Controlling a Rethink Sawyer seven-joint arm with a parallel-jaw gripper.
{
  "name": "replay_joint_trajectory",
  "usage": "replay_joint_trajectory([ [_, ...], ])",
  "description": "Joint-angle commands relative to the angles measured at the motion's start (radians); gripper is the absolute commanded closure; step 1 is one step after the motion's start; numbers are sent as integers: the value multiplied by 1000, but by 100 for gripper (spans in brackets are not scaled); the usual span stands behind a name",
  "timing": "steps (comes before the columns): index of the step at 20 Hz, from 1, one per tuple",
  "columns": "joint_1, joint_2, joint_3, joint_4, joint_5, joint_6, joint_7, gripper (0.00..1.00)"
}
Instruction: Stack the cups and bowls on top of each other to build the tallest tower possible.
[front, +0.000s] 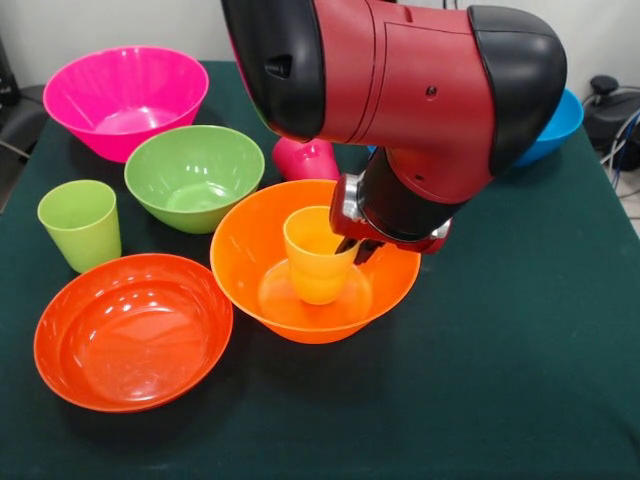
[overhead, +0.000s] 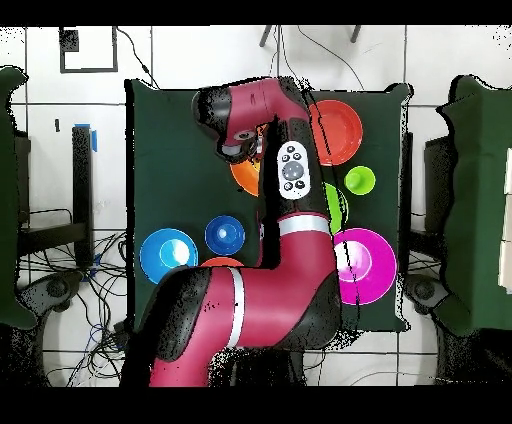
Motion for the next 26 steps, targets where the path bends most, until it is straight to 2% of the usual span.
replay_joint_trajectory([
  [1, 25, 4, 15, -35, -68, 38, -269, 100],
  [2, 25, 4, 16, -36, -67, 35, -271, 0],
  [11, 29, 27, 20, -76, -68, 84, -287, 0],
  [26, 25, 18, 12, -41, -55, 57, -274, 0],
])
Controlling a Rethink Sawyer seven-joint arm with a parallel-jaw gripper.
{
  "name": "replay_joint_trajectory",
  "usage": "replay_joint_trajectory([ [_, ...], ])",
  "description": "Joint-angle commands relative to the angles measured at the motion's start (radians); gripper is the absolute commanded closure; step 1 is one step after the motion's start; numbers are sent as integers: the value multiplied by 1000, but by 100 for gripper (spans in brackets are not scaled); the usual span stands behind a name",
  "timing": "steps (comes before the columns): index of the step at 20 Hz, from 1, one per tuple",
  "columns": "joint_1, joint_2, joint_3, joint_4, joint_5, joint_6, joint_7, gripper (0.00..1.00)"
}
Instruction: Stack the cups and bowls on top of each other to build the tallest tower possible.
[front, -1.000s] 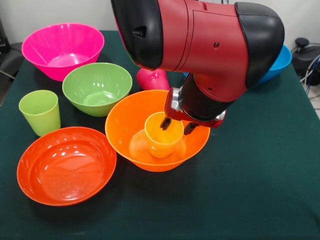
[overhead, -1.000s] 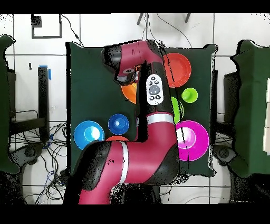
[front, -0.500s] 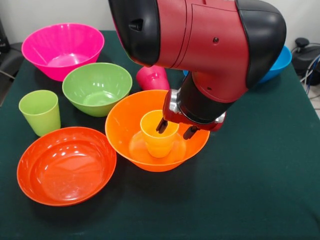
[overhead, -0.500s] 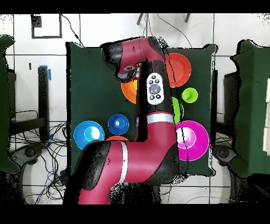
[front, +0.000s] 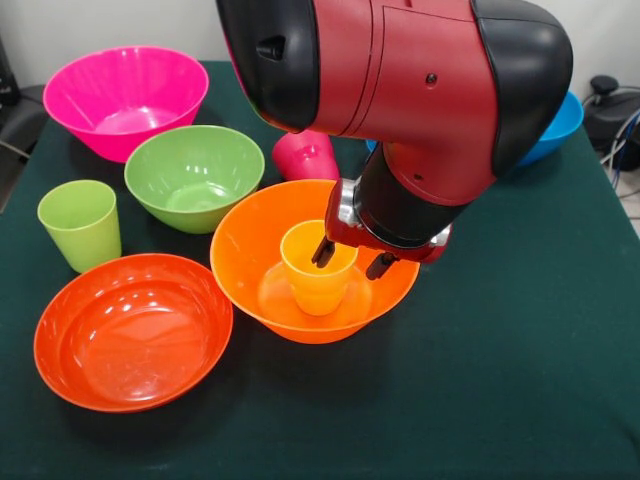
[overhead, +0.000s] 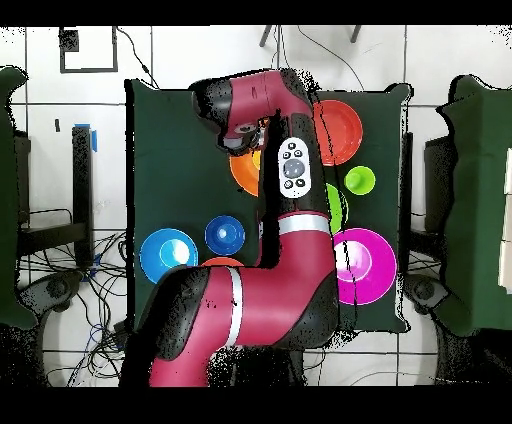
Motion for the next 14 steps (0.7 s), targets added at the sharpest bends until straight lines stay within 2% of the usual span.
replay_joint_trajectory([
  [1, 21, 9, 12, 18, -48, 54, -273, 0],
  [6, 16, 5, 14, 28, -40, 56, -272, 0],
  [14, 12, -64, 15, 80, 5, 117, -269, 0],
])
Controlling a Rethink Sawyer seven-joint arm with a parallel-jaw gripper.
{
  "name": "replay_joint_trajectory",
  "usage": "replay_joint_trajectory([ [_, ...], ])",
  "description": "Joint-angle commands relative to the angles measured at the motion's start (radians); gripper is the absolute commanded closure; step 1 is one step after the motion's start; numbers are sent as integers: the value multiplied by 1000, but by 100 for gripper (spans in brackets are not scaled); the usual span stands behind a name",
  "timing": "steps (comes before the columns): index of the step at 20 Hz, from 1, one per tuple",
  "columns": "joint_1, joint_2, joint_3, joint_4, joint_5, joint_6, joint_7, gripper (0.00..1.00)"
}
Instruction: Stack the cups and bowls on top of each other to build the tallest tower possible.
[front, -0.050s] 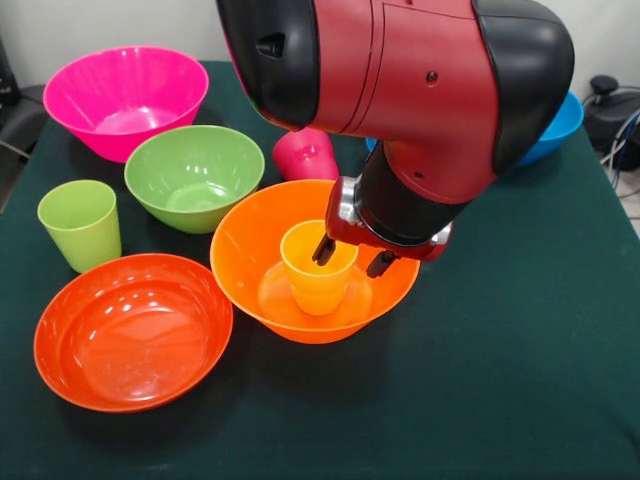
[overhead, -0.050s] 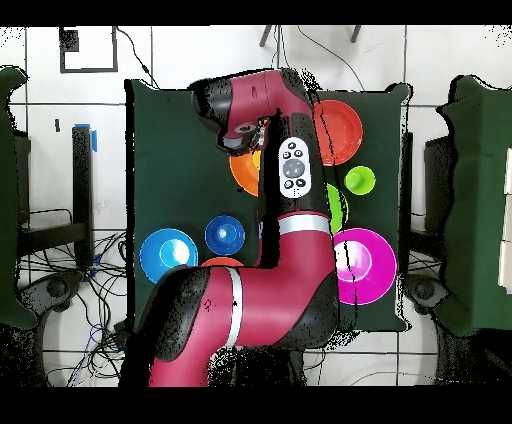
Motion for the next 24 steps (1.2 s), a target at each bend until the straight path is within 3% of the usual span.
replay_joint_trajectory([
  [1, 8, -68, 18, 92, 10, 101, -266, 0],
  [11, 20, -175, 7, 176, 47, 179, -233, 0],
  [16, 19, -240, 2, 256, 87, 173, -171, 0],
  [21, 22, -375, -22, 492, 191, 73, 14, 0],
  [24, 9, -472, -42, 703, 267, -94, 139, 0],
])
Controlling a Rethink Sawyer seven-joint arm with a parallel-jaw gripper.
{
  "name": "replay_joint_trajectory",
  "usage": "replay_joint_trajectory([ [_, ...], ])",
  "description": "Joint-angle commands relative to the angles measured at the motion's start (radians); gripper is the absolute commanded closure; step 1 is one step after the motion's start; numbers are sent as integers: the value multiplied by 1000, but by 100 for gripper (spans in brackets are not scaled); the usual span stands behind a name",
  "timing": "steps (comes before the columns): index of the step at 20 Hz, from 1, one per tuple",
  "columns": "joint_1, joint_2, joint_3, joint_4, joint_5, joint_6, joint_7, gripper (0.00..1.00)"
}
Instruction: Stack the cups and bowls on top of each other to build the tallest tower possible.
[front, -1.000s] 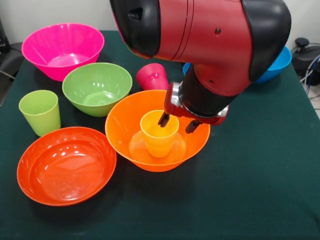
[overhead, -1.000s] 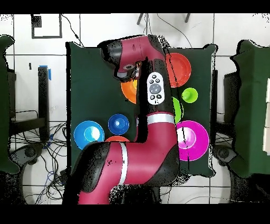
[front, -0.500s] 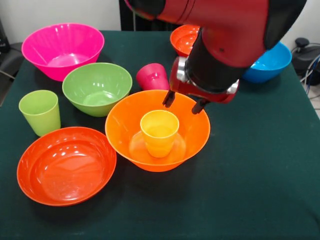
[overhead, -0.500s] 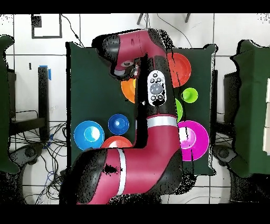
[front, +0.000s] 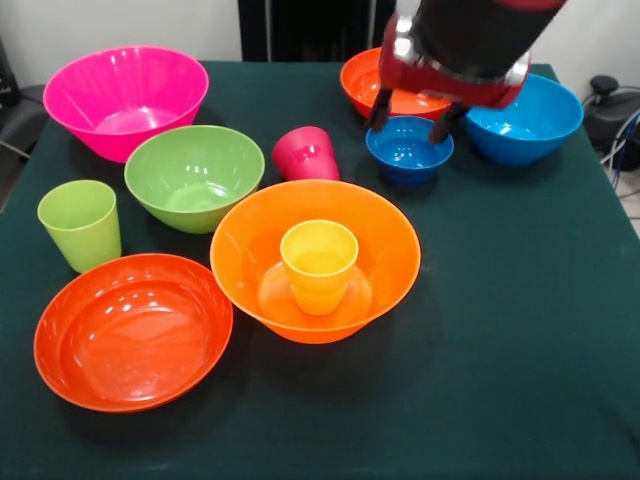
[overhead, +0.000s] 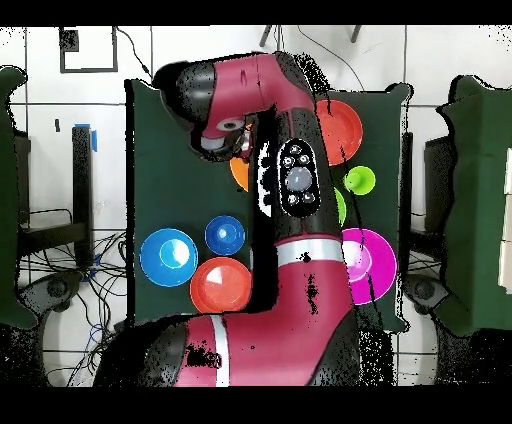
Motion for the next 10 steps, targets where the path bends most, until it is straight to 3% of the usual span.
replay_joint_trajectory([
  [1, 7, -210, -41, 503, 134, -249, 209, 0],
  [4, 16, -270, -92, 678, 217, -430, 378, 0],
  [10, 40, -351, -151, 844, 282, -551, 350, 0],
])
